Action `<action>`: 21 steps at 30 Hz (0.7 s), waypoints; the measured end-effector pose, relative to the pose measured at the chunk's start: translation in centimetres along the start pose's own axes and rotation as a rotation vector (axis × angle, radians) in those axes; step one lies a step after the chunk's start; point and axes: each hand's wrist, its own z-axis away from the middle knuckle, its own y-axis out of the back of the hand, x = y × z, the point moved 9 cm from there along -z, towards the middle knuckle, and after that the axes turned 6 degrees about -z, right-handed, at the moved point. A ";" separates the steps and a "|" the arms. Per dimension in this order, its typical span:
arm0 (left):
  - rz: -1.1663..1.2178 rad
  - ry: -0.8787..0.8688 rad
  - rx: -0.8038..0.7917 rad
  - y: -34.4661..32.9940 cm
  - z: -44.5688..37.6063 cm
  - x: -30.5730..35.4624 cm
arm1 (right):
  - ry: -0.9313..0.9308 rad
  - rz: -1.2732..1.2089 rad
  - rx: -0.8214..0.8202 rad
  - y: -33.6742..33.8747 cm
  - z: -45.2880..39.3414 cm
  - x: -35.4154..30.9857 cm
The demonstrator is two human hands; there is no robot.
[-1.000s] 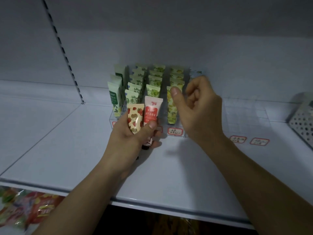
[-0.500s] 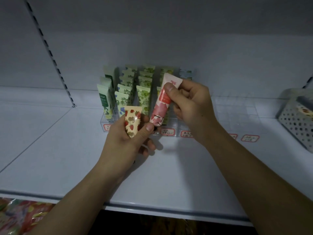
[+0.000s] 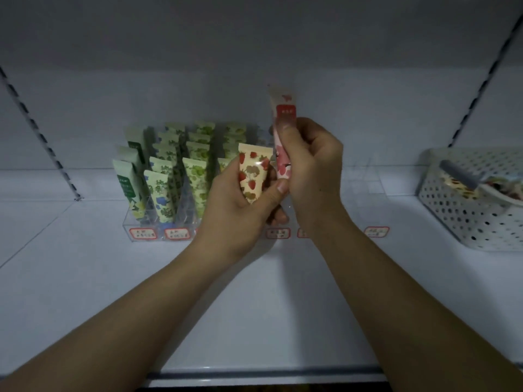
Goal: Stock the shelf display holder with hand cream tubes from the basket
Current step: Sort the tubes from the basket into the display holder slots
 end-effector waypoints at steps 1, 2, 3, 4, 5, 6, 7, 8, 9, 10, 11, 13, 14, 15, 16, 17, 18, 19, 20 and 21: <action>0.015 -0.020 -0.008 -0.8 -0.4 0.2 | 0.003 0.020 0.056 1.0 -0.4 -0.2; 0.035 -0.034 -0.021 -1.7 -0.8 0.5 | -0.006 0.033 0.109 2.1 -1.0 -0.2; 0.050 -0.039 -0.036 -2.6 -1.1 0.7 | -0.011 0.047 0.147 3.2 -1.6 -0.2; 0.064 -0.030 -0.055 -3.5 -1.3 0.8 | -0.005 0.076 0.159 4.2 -2.3 -0.3; 0.081 -0.010 -0.076 -4.5 -1.5 0.6 | 0.012 0.125 0.146 5.2 -3.0 -0.3; 0.092 0.008 -0.093 -5.3 -1.6 0.2 | 0.036 0.177 0.119 6.1 -3.6 -0.4; 0.096 0.013 -0.098 -6.0 -1.7 -0.2 | 0.059 0.229 0.091 7.0 -4.3 -0.4; 0.094 0.018 -0.093 -6.4 -1.7 -0.8 | 0.076 0.279 0.071 7.9 -4.9 -0.4; 0.098 0.032 -0.083 -6.6 -1.7 -1.4 | 0.084 0.331 0.066 8.9 -5.4 -0.2; 0.110 0.054 -0.075 -6.6 -1.6 -2.0 | 0.085 0.381 0.070 9.9 -5.8 0.1; 0.122 0.073 -0.068 -6.6 -1.6 -2.6 | 0.085 0.429 0.080 10.7 -6.1 0.4; 0.147 0.096 -0.058 -6.4 -1.6 -3.2 | 0.092 0.488 0.104 11.8 -6.1 1.0; 0.169 0.100 -0.060 -6.4 -1.6 -3.3 | 0.091 0.498 0.114 12.1 -5.9 1.4; 0.190 0.095 -0.068 -6.3 -1.6 -3.2 | 0.086 0.501 0.117 12.3 -5.8 1.7; 0.201 0.087 -0.078 -6.3 -1.5 -3.0 | 0.080 0.498 0.108 12.2 -5.7 2.0; 0.200 0.082 -0.092 -6.4 -1.5 -3.0 | 0.075 0.493 0.094 11.9 -5.6 2.3; 0.192 0.079 -0.102 -6.5 -1.4 -3.0 | 0.080 0.494 0.088 11.7 -5.5 2.3; 0.186 0.076 -0.109 -6.5 -1.3 -2.9 | 0.091 0.498 0.097 11.7 -5.5 2.0; 0.187 0.077 -0.115 -6.5 -1.2 -2.9 | 0.102 0.497 0.122 11.9 -5.5 1.5; 0.197 0.086 -0.122 -6.5 -1.1 -2.9 | 0.108 0.489 0.163 12.6 -5.7 1.0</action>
